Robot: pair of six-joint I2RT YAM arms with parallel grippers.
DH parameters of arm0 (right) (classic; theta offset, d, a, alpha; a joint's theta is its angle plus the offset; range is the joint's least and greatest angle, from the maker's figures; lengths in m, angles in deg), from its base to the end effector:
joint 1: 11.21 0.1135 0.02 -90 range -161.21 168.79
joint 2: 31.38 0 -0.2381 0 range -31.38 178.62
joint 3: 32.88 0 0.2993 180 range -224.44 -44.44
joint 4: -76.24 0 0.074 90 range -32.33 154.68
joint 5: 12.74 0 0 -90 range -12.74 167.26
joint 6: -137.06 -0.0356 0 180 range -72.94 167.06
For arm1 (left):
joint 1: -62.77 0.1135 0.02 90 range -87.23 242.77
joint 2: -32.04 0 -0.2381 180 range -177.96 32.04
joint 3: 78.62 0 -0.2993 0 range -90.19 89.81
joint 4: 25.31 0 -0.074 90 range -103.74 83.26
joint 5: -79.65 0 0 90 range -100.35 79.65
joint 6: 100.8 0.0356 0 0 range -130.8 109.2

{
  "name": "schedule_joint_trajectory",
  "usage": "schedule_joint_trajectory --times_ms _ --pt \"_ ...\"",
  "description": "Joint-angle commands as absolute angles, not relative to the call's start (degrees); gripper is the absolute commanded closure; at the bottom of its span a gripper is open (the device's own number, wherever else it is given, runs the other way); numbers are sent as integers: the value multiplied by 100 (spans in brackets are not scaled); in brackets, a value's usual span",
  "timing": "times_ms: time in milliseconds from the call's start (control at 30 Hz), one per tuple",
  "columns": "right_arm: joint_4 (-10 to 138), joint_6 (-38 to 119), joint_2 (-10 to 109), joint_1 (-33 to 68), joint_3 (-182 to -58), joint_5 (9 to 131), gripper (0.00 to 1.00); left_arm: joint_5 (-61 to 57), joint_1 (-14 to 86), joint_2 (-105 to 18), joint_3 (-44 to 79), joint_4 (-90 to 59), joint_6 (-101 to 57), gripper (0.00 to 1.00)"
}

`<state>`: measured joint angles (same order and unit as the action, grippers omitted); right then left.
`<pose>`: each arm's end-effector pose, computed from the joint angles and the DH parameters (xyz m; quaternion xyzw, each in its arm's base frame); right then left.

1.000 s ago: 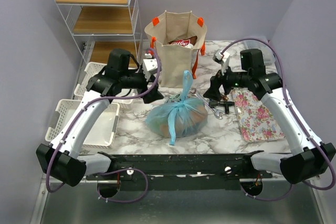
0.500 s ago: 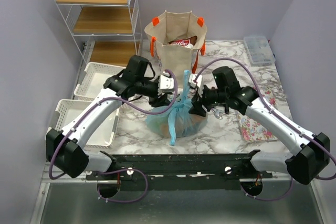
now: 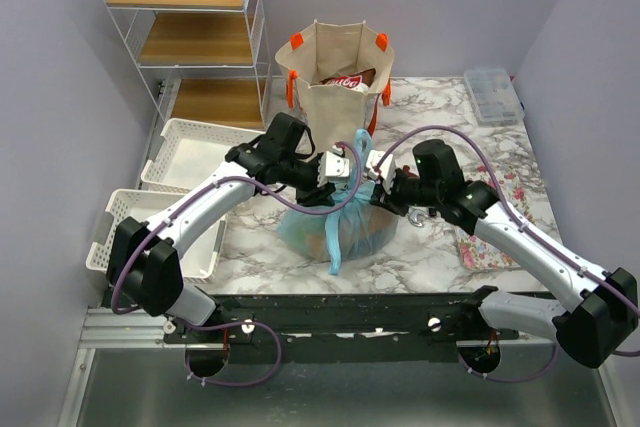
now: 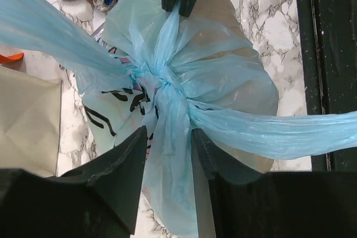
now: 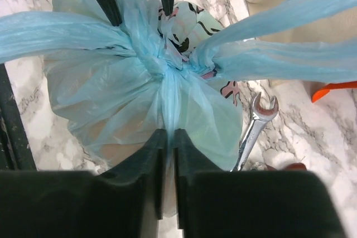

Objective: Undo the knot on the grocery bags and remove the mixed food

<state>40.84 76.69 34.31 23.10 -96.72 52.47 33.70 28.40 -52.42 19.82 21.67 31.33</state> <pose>0.2441 0.1847 0.2565 -0.5442 0.6918 0.2099 0.4257 0.2833 -0.2237 0.2592 0.6401 0.6042 -0.3299 0.3411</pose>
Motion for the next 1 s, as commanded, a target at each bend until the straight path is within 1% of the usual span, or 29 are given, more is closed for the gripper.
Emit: schedule_joint_trajectory --times_ms 0,33,100,133,167,367,467,567,667,700,733,767,800,867,967 --pt "4118 7893 3258 2333 -9572 5398 95 3186 2786 -5242 2061 1871 2875 68" --pt "4098 7930 3267 2333 -9557 5415 99 3089 2779 -5284 2042 1844 2753 77" --pt "4050 7940 3263 2333 -9538 5529 99 2934 2819 -5364 1971 1847 2498 92" --pt "4003 7949 3240 2333 -9533 5588 99 2950 2886 -5355 1973 1853 2366 98" --pt "3952 7915 3199 2333 -9534 5706 99 3025 2998 -5295 2025 1817 2258 100" --pt "3560 8048 2770 2329 -9361 6198 99 3127 3745 -4505 2841 1503 2033 100" --pt "3359 8104 2598 2324 -9175 6379 99 3078 4085 -4242 3201 1555 2262 100" --pt "3207 8105 2454 2318 -9097 6359 99 3050 4185 -3993 3528 1622 2587 100" --pt "3398 7808 2580 2322 -9396 6028 98 3289 4096 -3779 3671 1382 2475 100" --pt "3479 7637 2740 2323 -9565 5917 81 3270 3984 -3757 3660 1260 2402 100" --pt "3550 7504 2931 2327 -9793 5772 61 3268 3892 -3765 3605 1201 2354 100" --pt "3584 7378 3107 2322 -10022 5590 44 3270 3777 -3789 3550 1150 2312 100" --pt "3626 7273 3286 2324 -10180 5425 36 3247 3683 -3805 3498 1078 2247 100" --pt "3927 7130 3510 2324 -10340 5074 30 3276 3510 -3809 3450 897 2125 100" --pt "4686 7251 3640 2337 -10174 4634 28 3248 3289 -3809 3412 698 2075 100"
